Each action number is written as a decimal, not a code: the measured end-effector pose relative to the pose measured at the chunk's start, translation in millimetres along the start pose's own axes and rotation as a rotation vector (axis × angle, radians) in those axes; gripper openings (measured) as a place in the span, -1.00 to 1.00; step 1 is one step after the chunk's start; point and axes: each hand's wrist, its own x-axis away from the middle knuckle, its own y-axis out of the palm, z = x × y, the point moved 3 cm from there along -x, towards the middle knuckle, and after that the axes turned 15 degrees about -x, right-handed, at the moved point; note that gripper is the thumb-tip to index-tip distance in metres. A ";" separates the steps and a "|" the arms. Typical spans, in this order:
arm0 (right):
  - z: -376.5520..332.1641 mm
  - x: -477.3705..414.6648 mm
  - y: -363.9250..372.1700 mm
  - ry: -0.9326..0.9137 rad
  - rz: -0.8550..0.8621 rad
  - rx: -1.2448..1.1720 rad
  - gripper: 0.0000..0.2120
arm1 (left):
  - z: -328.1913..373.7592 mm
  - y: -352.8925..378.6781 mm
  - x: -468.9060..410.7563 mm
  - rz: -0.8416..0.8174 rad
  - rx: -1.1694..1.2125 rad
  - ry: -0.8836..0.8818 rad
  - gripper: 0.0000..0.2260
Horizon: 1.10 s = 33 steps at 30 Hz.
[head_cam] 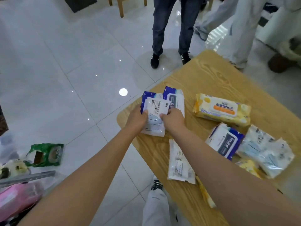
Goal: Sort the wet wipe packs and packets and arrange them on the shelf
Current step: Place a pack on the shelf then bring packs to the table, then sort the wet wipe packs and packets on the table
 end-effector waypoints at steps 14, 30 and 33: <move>68.9 80.0 -196.8 -0.034 0.164 -0.537 -0.91 | 152.4 113.3 105.1 -0.287 0.113 0.183 -0.49; 211.7 38.0 -363.6 0.248 0.581 -0.360 -0.49 | 257.5 310.5 122.5 -0.419 -0.598 0.201 -0.56; 195.3 28.7 -367.4 0.173 0.591 -0.443 -0.56 | 268.6 317.7 119.9 -0.515 -0.295 0.233 -0.59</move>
